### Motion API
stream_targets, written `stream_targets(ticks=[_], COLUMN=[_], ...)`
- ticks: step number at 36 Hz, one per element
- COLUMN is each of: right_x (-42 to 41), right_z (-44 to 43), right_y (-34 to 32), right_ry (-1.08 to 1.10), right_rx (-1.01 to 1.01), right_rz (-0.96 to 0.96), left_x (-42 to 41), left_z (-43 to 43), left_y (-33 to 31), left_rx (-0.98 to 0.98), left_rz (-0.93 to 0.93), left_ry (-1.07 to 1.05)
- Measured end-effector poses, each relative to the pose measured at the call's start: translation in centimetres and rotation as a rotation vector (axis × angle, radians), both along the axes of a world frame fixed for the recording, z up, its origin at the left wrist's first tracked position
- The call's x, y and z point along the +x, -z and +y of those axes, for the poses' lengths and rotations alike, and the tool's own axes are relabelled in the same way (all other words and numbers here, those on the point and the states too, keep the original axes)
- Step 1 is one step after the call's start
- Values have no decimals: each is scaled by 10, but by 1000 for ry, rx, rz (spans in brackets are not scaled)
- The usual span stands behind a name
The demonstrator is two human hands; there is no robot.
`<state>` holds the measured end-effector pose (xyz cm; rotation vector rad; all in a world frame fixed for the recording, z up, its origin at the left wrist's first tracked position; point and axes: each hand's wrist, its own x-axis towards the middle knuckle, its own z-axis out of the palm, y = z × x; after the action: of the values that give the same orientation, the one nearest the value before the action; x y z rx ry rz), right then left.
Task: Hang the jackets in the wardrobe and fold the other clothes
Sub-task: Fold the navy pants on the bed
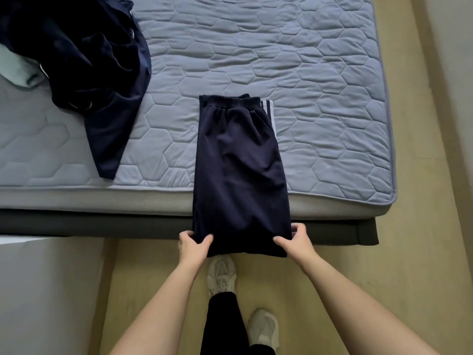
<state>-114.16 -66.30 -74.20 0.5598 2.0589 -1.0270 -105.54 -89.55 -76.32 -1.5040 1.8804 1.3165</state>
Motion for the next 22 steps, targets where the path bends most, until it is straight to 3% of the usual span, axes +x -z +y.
stream_targets(ticks=[5,9,12,18,22], right_x=[6,8,10,20,17], right_z=[-2,-4,0,17,23], right_y=[10,8,0,-42,-84], right_ry=[-13,-84,-17,41,77], right_rx=[-44,-65,-92,-158,-147], right_rz=[-54,-110,-126,-208,-247], left_x=[2,2,8,24,25], left_z=[3,-3,-6,-7,-10], left_y=[10,3,-10,-57,-110], left_rx=[49,62,64,294,433], left_rz=[-28,-109,-107,-65,-105], left_ry=[-98,55,123,-47,-49])
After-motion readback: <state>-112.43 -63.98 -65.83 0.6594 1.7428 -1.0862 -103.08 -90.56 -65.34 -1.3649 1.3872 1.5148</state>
